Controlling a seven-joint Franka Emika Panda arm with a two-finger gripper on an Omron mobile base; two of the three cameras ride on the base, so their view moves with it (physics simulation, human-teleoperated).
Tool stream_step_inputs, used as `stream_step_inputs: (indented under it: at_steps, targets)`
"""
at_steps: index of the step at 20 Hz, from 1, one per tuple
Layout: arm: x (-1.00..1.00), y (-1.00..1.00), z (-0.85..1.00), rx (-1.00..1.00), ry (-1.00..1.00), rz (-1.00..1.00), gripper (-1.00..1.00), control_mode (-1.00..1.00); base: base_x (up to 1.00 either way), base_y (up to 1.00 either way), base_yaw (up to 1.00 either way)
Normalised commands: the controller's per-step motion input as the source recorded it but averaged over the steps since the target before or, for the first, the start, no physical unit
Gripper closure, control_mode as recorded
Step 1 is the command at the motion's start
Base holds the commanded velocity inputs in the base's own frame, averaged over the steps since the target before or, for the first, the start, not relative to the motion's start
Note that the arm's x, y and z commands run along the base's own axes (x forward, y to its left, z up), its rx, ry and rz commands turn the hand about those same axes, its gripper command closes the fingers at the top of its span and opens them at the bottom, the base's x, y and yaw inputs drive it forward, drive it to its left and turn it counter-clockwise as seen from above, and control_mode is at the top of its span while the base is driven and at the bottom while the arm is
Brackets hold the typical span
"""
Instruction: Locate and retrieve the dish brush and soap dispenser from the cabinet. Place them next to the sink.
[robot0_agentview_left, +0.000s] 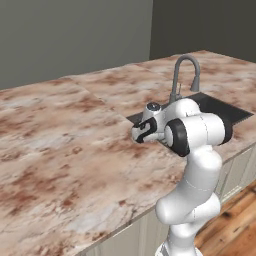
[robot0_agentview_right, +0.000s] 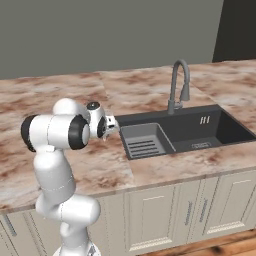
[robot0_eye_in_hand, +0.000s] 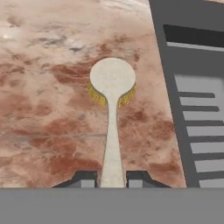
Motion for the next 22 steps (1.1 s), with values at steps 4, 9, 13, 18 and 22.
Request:
stream_step_inputs:
  at_steps: [4, 9, 13, 18, 22]
  targets:
    - [0.21, 0.06, -0.41, -0.14, 0.0, 0.02, 1.0, -1.0, 0.0, 0.0, 0.0]
    - [0.17, 0.09, -0.41, 0.0, -0.01, 0.05, 1.0, -1.0, 0.0, 0.0, 0.0]
    - [0.1, 0.02, -0.14, 0.02, 0.0, 0.04, -1.0, -1.0, 0.0, 0.0, 0.0]
    - [0.02, 0.0, 0.0, 0.0, 0.0, 0.0, -1.0, -1.0, 0.0, 0.0, 0.0]
    - [0.0, 0.01, 0.28, -0.04, 0.09, 0.0, -1.0, -1.0, 0.0, 0.0, 0.0]
